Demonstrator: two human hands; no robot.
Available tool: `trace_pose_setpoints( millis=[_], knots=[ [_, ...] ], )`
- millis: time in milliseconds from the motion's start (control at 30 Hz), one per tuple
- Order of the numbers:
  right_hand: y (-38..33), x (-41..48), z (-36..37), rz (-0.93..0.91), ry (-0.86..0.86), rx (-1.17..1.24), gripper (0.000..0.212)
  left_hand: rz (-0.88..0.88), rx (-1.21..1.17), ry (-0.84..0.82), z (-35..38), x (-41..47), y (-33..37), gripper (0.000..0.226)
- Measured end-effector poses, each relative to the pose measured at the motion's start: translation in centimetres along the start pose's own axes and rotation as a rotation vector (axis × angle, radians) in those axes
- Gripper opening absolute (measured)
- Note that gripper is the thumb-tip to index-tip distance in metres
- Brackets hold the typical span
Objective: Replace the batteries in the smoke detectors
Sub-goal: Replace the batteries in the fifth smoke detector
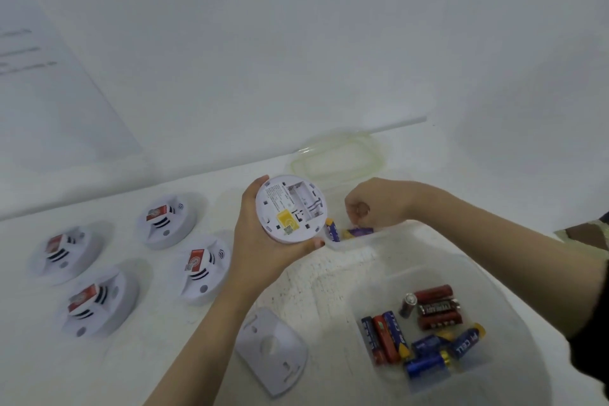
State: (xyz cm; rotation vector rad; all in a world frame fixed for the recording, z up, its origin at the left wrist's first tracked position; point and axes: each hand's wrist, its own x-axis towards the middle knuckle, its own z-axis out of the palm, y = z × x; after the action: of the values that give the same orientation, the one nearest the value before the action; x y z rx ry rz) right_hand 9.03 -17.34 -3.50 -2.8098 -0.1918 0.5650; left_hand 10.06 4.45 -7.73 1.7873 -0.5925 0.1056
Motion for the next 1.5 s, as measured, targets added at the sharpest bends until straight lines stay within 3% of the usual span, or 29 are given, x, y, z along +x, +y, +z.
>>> trace_pose_setpoints(
  millis=[133, 267, 500, 600, 933, 1200, 1500],
  knots=[
    [0.1, 0.3, 0.3, -0.031, -0.012, -0.009, 0.017, -0.034, -0.009, 0.017, -0.2, 0.4, -0.2, 0.097],
    [0.4, 0.4, 0.6, -0.057, 0.071, -0.014, 0.014, -0.026, -0.011, 0.026, -0.1, 0.4, -0.1, 0.094],
    [-1.5, -2.3, -1.3, -0.219, 0.421, 0.768, 0.032, 0.003, 0.053, 0.013, -0.7, 0.2, 0.1, 0.094],
    [-3.3, -3.2, -1.4, -0.323, 0.524, 0.896, 0.026, 0.028, 0.063, -0.001, -0.7, 0.1, 1.0, 0.092],
    [-4.8, -3.6, -0.3, -0.460, 0.720, 0.346, 0.023, 0.092, 0.063, -0.068, -1.4, -0.5, 3.0, 0.093],
    [-4.8, -4.0, 0.5, -0.469, 0.694, 0.615, 0.019, 0.170, 0.098, -0.013, -1.4, -0.9, 3.7, 0.086],
    [-5.2, -4.3, 1.3, -0.556, 0.819, 0.466, 0.028, 0.186, 0.030, 0.039, -1.4, -1.1, 3.6, 0.081]
  ],
)
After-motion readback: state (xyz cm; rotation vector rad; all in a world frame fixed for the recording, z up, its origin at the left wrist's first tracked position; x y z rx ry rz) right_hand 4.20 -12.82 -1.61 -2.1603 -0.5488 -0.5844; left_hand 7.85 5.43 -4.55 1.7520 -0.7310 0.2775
